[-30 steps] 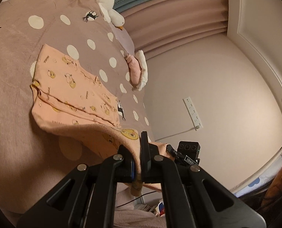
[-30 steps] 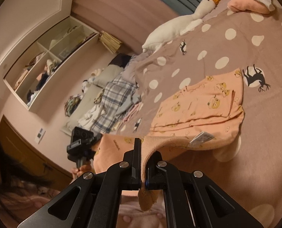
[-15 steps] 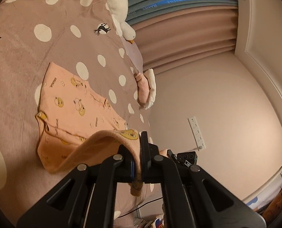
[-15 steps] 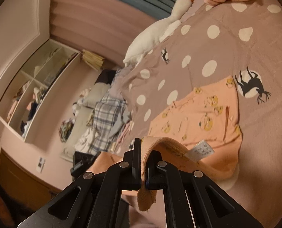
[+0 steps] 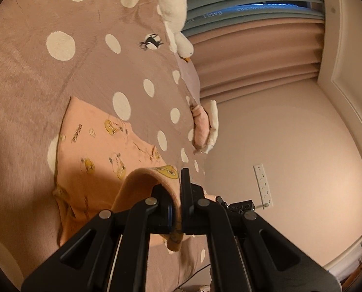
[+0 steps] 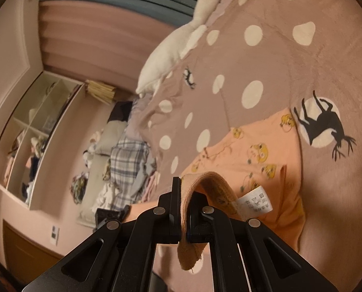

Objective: Fold small clothes
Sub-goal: 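Lift the hem with both tools and fold it over toward the collar, then open both tools and release the folded shirt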

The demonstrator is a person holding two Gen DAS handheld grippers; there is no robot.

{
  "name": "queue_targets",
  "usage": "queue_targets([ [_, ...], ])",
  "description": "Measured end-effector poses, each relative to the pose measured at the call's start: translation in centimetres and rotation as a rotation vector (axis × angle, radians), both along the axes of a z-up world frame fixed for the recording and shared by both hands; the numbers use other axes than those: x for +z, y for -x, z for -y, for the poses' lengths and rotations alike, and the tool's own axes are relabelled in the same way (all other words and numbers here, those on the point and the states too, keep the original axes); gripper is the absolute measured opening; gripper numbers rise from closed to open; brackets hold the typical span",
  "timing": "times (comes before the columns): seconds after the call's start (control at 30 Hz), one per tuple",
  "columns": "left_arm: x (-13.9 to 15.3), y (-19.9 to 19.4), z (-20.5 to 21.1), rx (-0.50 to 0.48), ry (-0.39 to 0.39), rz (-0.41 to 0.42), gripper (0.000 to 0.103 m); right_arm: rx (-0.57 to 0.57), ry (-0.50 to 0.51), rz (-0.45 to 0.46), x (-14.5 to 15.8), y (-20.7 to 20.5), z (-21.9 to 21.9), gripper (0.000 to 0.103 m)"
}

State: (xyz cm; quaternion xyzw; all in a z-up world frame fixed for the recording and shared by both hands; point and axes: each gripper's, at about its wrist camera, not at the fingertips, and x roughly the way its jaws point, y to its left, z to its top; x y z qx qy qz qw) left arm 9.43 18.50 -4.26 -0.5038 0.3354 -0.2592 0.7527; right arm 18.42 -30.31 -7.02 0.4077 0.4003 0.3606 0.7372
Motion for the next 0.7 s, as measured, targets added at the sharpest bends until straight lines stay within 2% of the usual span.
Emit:
queue_targets([
  [0.3, -2.1, -5.0, -0.4, 0.019, -0.056, -0.095, 0.001, -0.026, 0.076, -0.094, -2.1, -5.0, -0.9, 0.005],
  [0.37, -3.1, -6.4, -0.3, 0.020, -0.077, -0.137, 0.002, -0.047, 0.126, -0.122, -3.0, -6.0, -1.0, 0.005],
  [0.53, -5.8, -9.0, 0.3, -0.001, -0.116, -0.252, 0.002, -0.072, 0.174, -0.229, -5.7, -7.5, -1.0, 0.005],
  [0.6, -6.5, -9.6, 0.4, -0.003, -0.118, -0.295, 0.011, -0.076, 0.187, -0.286, -6.7, -7.8, -0.7, 0.008],
  [0.63, -6.8, -9.9, 0.3, -0.002, -0.112, -0.320, 0.025, -0.076, 0.184, -0.314, -7.0, -7.9, -0.4, 0.014],
  [0.67, -7.2, -10.1, 0.1, 0.002, -0.092, -0.345, 0.043, -0.077, 0.181, -0.346, -7.3, -8.0, -0.1, 0.034],
  [0.7, -7.4, -10.3, 0.0, 0.009, -0.073, -0.360, 0.052, -0.079, 0.161, -0.376, -7.6, -8.1, 0.3, 0.047],
])
